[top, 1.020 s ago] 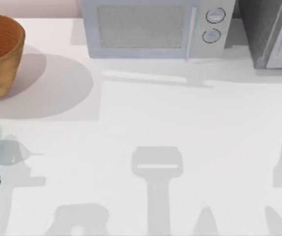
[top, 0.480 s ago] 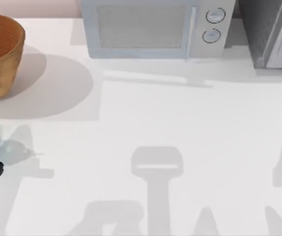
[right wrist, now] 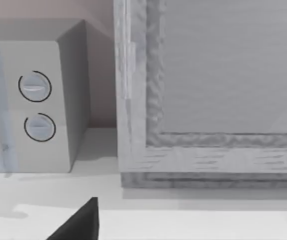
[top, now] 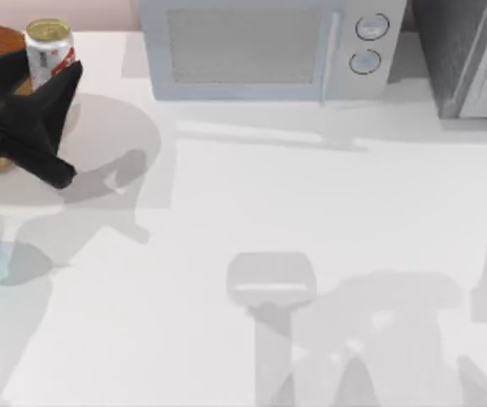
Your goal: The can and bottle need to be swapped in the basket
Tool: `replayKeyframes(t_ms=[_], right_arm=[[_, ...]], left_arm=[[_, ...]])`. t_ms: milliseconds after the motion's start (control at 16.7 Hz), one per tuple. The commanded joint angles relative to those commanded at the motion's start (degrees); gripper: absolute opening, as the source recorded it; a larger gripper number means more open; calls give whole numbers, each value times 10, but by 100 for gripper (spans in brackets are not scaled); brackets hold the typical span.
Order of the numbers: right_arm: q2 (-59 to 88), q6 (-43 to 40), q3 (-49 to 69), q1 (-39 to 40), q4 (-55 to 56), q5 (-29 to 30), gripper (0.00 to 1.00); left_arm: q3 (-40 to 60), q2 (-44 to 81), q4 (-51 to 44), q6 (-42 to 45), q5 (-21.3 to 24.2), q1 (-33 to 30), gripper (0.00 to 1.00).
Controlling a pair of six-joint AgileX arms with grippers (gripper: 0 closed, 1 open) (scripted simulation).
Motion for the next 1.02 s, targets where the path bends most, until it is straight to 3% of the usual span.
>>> replayKeyframes(t_ms=[600,840,1020], right_arm=[[0,0,0,0,0,0,100],[0,0,0,0,0,0,100],[0,0,0,0,0,0,100]], left_arm=[[298,631,321,6,303,-104,0],[377,803,407,7,382,-130,0],[411,879,444,8,417,-140,0]])
